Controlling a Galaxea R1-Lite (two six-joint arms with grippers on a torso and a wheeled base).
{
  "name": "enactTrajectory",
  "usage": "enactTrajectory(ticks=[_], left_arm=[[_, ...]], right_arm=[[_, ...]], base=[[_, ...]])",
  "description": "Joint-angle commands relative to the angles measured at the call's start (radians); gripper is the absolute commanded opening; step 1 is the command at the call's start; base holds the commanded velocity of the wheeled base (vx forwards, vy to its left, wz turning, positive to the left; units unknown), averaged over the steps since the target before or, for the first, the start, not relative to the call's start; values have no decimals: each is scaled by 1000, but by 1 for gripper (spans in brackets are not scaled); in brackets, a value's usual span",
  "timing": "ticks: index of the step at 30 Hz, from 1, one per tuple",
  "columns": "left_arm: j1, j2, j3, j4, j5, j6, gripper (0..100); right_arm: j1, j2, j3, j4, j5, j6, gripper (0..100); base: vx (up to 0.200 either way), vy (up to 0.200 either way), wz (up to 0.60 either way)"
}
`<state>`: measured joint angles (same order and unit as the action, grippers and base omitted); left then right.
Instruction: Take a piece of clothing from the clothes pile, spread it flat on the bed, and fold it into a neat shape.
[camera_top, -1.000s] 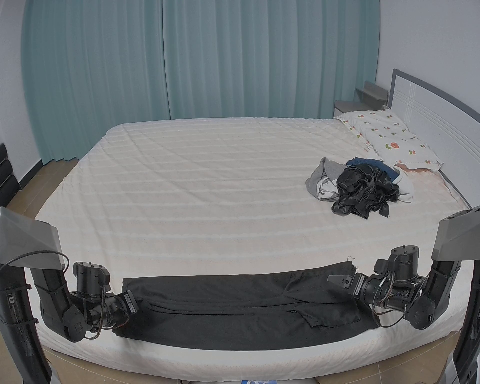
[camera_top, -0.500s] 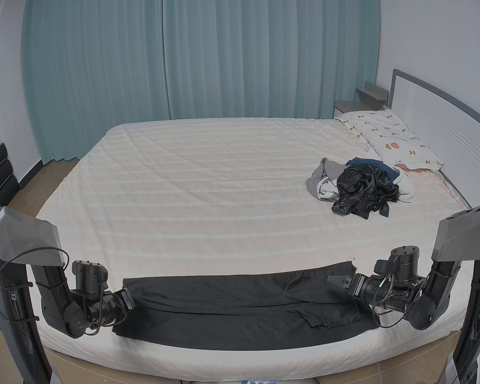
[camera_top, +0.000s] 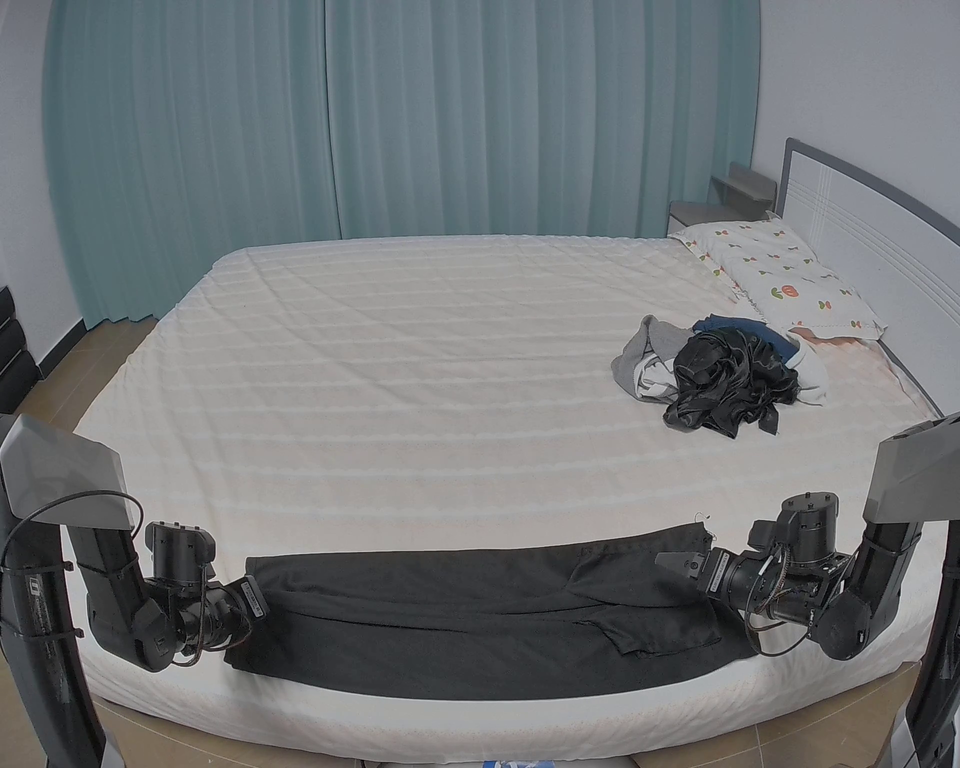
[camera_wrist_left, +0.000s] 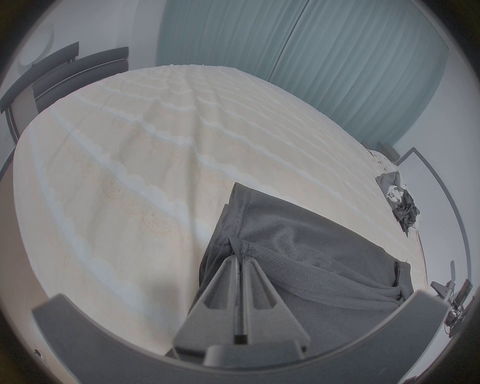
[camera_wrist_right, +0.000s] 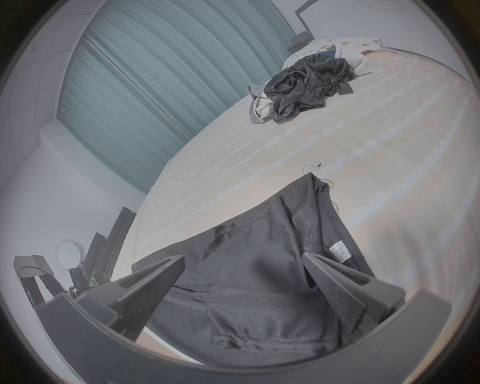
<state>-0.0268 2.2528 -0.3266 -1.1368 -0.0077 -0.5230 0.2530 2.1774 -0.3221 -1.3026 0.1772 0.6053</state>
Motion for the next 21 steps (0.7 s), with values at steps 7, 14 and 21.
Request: enactTrajectory(ticks=[7,14,21], left_arm=[[13,-38,1,0,-14,-14,100],[53,-156,23,2,-152,-15,100],[51,-173,44,0,-170,-15,100]], right_arm=[[43,-65,23,2,-4,1,100],[65,-102,28,9,-30,34,100],[147,-100,140,-4,-53,340,100]], base=[[0,0,0],[0,0,0],[-29,0,0]])
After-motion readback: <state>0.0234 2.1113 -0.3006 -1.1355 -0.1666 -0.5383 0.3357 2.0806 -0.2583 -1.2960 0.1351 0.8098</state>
